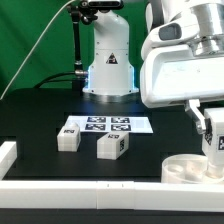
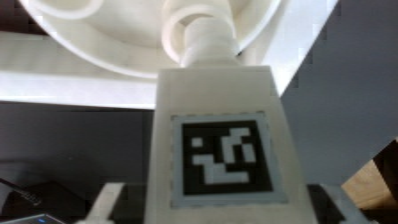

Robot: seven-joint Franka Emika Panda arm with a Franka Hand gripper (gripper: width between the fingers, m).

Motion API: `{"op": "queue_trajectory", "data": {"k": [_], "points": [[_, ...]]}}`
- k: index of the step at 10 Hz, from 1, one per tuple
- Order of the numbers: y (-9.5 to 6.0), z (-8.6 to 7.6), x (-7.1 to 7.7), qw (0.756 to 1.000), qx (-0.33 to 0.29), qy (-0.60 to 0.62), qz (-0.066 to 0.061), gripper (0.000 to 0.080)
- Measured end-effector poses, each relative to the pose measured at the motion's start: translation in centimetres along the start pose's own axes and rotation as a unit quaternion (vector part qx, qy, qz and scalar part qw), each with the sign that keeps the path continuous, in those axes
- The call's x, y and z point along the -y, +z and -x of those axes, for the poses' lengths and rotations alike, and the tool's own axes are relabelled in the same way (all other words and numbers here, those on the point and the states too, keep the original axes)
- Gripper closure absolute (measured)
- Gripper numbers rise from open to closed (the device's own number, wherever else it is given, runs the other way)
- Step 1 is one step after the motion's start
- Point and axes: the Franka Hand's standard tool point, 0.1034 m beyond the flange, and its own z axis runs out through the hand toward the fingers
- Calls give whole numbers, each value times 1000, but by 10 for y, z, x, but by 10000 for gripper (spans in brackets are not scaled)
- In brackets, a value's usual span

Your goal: Assemble stool

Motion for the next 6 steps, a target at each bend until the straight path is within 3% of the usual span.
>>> {"op": "queue_trajectory", "data": {"k": [6], "points": [[7, 11, 0, 1000, 7, -5, 0, 462]]}}
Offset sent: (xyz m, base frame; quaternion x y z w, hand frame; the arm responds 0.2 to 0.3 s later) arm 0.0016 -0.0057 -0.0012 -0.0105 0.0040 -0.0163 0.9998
